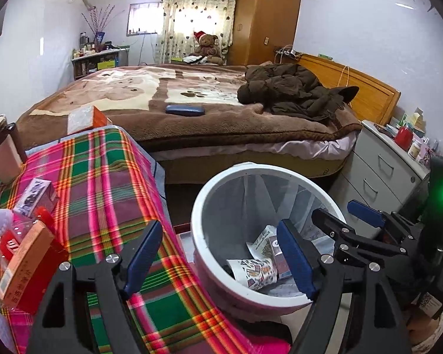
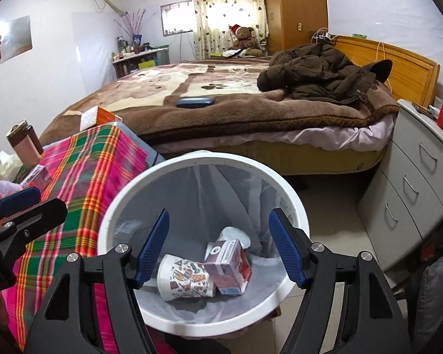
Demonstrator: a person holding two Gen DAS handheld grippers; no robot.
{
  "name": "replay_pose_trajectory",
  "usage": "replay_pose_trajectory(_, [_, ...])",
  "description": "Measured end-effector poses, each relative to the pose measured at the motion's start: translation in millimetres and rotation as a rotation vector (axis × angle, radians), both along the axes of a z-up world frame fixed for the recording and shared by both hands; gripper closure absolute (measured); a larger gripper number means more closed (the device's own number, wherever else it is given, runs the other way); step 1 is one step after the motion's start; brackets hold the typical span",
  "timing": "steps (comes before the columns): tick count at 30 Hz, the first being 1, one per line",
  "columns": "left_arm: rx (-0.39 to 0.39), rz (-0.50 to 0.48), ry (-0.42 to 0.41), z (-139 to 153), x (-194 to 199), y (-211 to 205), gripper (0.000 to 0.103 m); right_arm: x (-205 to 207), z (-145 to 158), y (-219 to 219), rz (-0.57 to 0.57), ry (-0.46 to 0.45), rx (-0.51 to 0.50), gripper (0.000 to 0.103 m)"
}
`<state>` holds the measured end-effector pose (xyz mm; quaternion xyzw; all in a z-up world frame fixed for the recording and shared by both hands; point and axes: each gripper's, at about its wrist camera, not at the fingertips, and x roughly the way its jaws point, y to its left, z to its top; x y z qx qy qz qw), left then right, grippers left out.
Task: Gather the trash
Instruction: 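Open both tools to drop the paper cup and pink box into the wastebasket, then move both tools back over the table toward the remaining trash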
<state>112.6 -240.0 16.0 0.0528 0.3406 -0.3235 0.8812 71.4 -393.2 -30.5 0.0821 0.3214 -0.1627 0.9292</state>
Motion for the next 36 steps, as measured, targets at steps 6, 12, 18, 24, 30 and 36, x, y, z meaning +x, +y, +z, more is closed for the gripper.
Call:
replay_pose_trajectory(6, [-0.016, 0.031, -0.02, 8, -4, 23, 0.022, -2, 5, 12, 0.021, -0.025, 0.009, 0.032])
replay_pose_trajectory(12, [-0.022, 0.065, -0.038, 14, -9, 50, 0.022, -2, 9, 28, 0.046, -0.047, 0.021, 0.032])
replay_pose_trajectory(18, [-0.025, 0.132, -0.06, 19, -10, 79, 0.022, -2, 14, 46, 0.081, -0.082, 0.033, 0.032])
replay_pose_trajectory(24, [-0.029, 0.169, -0.072, 22, -13, 104, 0.022, 0, 19, 66, 0.125, -0.108, 0.037, 0.032])
replay_pose_trajectory(30, [-0.019, 0.224, -0.081, 19, -13, 137, 0.022, 8, 19, 87, 0.174, -0.109, 0.047, 0.032])
replay_pose_trajectory(36, [0.001, 0.326, -0.066, 10, -9, 179, 0.022, 20, 14, 112, 0.227, -0.096, 0.063, 0.032])
